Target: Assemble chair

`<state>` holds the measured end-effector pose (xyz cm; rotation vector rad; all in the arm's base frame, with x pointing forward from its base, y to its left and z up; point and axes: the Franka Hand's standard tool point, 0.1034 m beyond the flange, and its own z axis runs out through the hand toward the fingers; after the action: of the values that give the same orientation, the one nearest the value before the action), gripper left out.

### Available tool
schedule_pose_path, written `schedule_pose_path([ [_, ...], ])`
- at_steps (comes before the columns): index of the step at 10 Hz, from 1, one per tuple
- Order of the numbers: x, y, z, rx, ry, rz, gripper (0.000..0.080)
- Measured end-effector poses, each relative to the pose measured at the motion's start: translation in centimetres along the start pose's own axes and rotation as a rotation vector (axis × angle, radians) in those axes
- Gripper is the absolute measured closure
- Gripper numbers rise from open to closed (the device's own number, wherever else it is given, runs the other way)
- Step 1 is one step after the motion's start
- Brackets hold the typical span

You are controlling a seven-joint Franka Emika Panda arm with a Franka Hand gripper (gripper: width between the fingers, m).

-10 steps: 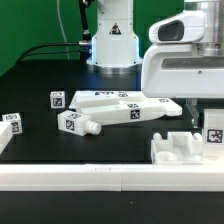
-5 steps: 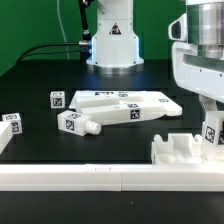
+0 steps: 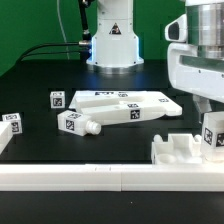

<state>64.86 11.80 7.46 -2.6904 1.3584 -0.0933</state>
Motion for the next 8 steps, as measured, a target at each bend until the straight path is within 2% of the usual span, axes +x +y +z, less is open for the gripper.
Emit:
schedule_pose_path([
  [1,0.11,0.03,-0.01,-0.004,0.006,-0.221,0.0199],
  [2,-0.07,-0.04,0.02,-0.008,0.008,-0.375,0.0161],
  [4,0.05,0.05,0.07,-0.01,0.008,-0.502,0.0161],
  [5,0.11,0.08,0.03,-0.016,0.008,-0.617,0.0151],
  [7,0.5,-0.19,-0.34,-0.044,0.024,-0.94,0.0151],
  [8,0.42,-0.29,-0.32,-0.043,0.029,-0.966,0.0151],
])
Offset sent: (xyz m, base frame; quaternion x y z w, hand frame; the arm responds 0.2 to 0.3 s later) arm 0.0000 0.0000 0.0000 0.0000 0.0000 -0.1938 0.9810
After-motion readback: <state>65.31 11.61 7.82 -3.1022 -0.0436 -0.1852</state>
